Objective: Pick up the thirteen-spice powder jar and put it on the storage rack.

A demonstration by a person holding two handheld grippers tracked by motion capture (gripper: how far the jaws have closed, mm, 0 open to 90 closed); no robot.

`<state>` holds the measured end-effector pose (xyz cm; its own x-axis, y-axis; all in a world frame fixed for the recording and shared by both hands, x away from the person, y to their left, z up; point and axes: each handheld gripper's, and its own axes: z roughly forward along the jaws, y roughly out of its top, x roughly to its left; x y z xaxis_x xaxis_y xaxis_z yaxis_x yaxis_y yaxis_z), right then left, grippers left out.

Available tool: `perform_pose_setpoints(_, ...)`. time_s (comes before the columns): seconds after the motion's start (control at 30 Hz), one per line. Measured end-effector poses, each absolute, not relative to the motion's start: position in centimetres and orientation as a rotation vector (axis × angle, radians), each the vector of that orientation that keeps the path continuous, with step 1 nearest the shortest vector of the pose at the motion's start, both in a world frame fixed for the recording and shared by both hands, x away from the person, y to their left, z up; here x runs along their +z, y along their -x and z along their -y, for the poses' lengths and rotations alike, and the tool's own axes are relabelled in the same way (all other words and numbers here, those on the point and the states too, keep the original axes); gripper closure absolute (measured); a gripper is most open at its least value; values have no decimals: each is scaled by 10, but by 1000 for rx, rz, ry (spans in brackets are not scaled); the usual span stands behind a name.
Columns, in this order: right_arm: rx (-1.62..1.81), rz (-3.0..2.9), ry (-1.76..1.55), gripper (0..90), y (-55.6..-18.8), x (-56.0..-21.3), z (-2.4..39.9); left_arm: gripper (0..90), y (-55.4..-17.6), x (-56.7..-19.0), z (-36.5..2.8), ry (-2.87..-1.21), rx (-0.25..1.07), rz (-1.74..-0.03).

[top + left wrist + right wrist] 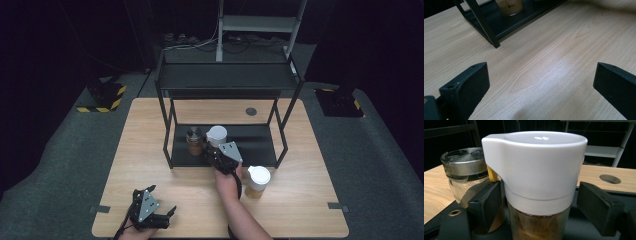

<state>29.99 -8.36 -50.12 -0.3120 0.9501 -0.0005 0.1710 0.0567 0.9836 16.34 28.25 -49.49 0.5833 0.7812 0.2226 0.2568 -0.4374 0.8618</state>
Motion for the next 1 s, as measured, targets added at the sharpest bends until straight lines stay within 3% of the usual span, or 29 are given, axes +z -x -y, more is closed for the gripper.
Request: perform_pose_setpoints(1.0,1340,-1632,-1130,13,-297,-493,89,9,-163,-495,-282,-1981,798,-824)
